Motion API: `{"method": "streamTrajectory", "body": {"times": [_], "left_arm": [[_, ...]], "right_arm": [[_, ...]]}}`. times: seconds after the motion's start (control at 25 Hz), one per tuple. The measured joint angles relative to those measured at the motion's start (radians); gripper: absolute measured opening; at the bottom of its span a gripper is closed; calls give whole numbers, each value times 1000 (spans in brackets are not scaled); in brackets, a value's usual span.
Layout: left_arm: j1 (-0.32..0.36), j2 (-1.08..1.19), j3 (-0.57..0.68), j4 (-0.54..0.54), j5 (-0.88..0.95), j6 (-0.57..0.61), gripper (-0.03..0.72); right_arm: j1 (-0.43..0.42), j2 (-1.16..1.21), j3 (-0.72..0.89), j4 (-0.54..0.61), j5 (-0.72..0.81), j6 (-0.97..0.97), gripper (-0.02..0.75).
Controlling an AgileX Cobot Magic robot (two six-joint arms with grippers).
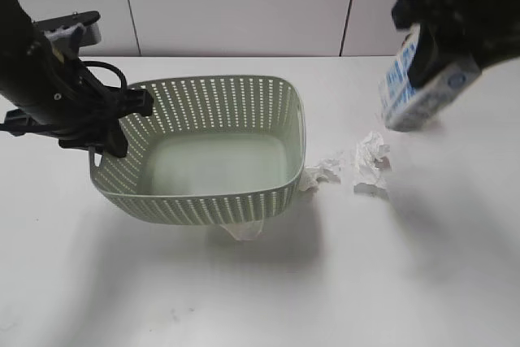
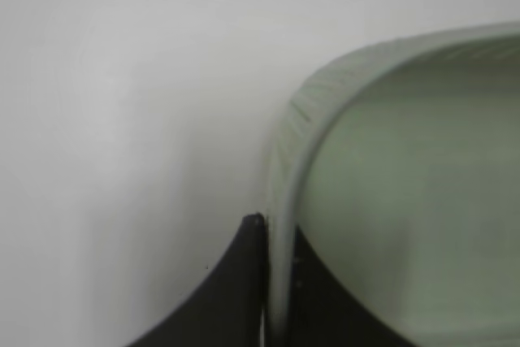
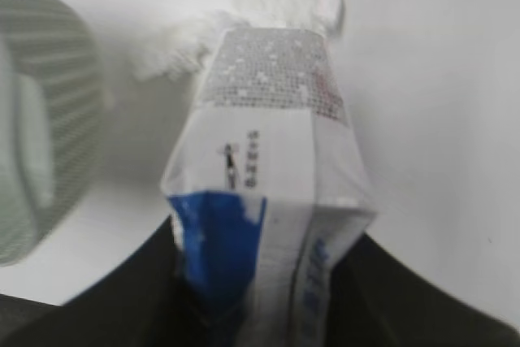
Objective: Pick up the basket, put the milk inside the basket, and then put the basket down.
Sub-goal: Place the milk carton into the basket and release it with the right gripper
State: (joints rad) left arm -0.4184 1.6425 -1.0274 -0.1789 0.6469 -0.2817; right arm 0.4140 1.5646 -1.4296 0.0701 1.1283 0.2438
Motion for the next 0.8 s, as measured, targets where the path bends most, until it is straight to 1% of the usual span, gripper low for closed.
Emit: {"method": "streamTrajectory", "body": {"times": [0.12, 0.2, 0.32, 0.52, 0.64, 0.8], "left_arm": [[0, 21, 0, -40, -20, 0, -2], [0, 24, 0, -46, -20, 0, -2], [0, 24, 0, -47, -22, 0, -2], [0, 25, 0, -9, -24, -2, -2], [0, 30, 3, 24, -14, -8, -2], [0, 32, 4, 65, -17, -13, -2]], "right_arm": [[28, 30, -156, 63, 18, -69, 296], [62, 79, -246, 70, 54, -87, 296], [127, 166, -325, 64, 73, -99, 296], [233, 303, -362, 49, 69, -104, 296], [263, 386, -365, 46, 20, -106, 295], [269, 475, -367, 54, -2, -106, 295]]}}
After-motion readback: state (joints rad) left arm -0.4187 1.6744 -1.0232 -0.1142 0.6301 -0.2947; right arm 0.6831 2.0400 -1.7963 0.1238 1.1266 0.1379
